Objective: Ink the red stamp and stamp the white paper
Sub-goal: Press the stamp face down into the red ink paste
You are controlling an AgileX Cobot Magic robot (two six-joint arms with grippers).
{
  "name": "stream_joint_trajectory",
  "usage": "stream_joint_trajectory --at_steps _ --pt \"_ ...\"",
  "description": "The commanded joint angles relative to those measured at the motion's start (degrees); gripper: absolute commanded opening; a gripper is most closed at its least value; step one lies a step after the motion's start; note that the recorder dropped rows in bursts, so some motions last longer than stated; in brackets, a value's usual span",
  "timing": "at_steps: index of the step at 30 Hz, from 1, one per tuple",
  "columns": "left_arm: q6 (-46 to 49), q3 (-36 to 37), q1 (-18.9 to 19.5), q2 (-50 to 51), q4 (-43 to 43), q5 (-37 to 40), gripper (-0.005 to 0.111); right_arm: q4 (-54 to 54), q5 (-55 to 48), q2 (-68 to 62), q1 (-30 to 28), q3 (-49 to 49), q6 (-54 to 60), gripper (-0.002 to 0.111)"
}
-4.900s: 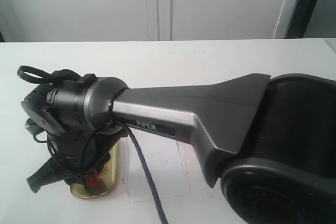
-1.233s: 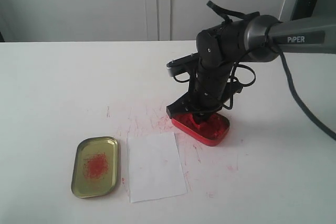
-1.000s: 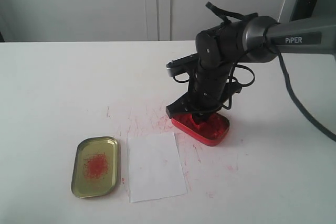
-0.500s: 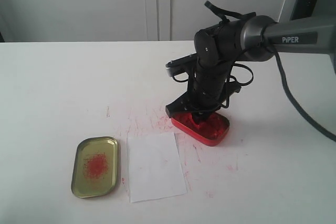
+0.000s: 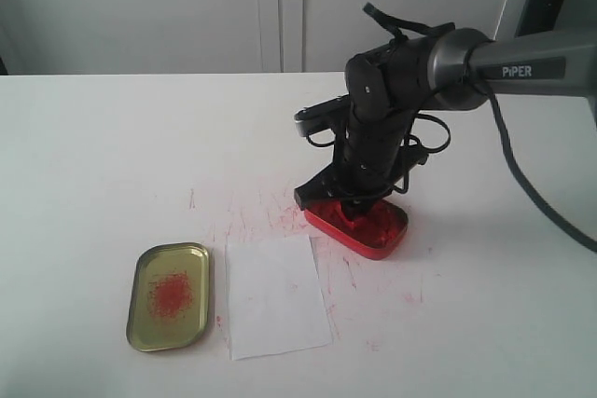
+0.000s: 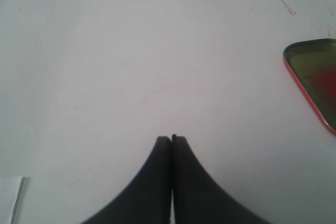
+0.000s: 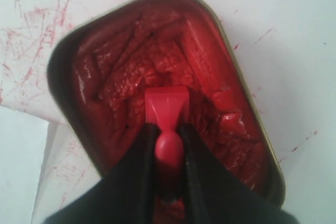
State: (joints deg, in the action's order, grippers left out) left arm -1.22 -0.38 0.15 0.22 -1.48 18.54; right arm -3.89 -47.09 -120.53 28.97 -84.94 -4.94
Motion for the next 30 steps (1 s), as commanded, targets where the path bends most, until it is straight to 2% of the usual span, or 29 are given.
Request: stream_joint_trajectory --at_steps 1,15,24,30 --pt "-0.1 0.4 -0.2 -0.2 0.1 0.5 0.000 -0.1 0.2 0.7 -0.3 1.6 0.3 0.000" --pt "-0.1 0.4 -0.2 -0.2 0.1 0.5 0.000 0.7 0.8 7.6 -0.5 1.6 -0.3 0.000" --pt "-0.1 0.4 -0.2 -0.2 0.1 0.5 0.000 7.8 1.3 5.9 -2.9 2.0 1.4 0.000" --pt "-0.1 0.4 -0.2 -0.2 0.1 0.5 0.000 17.7 4.2 5.9 -6.1 5.3 9.5 0.000"
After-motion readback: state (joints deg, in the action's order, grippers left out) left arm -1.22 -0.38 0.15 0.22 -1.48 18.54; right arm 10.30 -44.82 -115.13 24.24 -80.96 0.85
